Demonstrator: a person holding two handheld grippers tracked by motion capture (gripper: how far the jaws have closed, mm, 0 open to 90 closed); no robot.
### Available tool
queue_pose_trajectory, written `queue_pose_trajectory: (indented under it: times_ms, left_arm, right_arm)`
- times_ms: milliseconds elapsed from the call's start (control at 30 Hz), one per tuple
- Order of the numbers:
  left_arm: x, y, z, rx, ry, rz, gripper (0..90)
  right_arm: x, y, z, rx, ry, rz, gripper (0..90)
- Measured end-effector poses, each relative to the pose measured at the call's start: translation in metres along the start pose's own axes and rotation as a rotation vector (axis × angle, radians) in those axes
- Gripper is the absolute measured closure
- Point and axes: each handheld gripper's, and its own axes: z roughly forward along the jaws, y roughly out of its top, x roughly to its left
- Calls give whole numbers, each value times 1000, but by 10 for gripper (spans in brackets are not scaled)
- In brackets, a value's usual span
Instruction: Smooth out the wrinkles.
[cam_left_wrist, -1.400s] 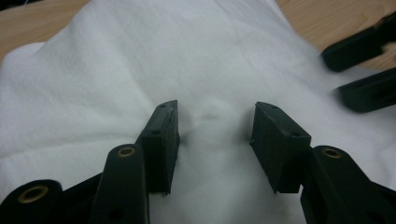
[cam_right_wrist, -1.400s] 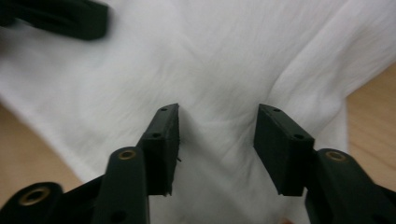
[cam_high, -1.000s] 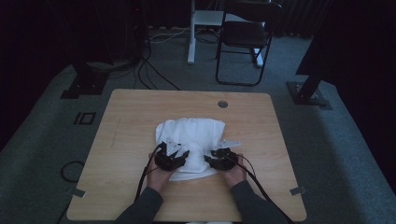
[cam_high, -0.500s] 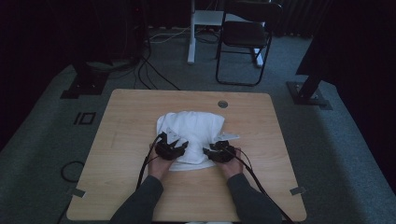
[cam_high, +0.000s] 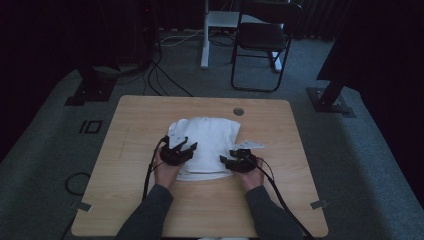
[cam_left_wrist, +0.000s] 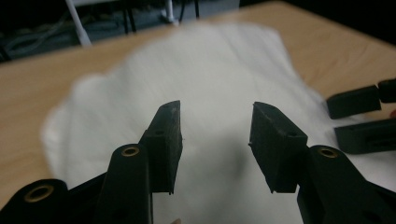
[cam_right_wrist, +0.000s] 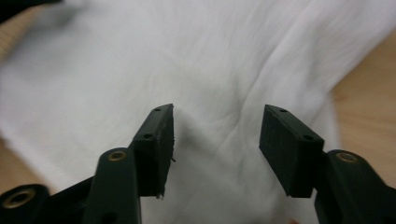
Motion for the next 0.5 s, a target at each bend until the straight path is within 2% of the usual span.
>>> queue_pose_trajectory:
  times_ms: [167,233,333,400,500]
  left_arm:
    - [15,20,-50,-71,6,-5,510]
    - [20,23,-70,-98,2,2,497]
    - [28,22,-93,-120,-3,8,484]
    - [33,17,-105,-118,-5,10,482]
    - [36,6,-115,-104,4,20,480]
  right_arm:
    - [0,8,-43,-95,-19,-21,416]
    - [-1,8,-56,-104,-24,-30,412]
    - [-6,3,-75,-113,-39,-44,406]
    - [-9,-3,-83,-110,-46,-44,403]
    - [-16,-17,-96,-94,-72,-33,399]
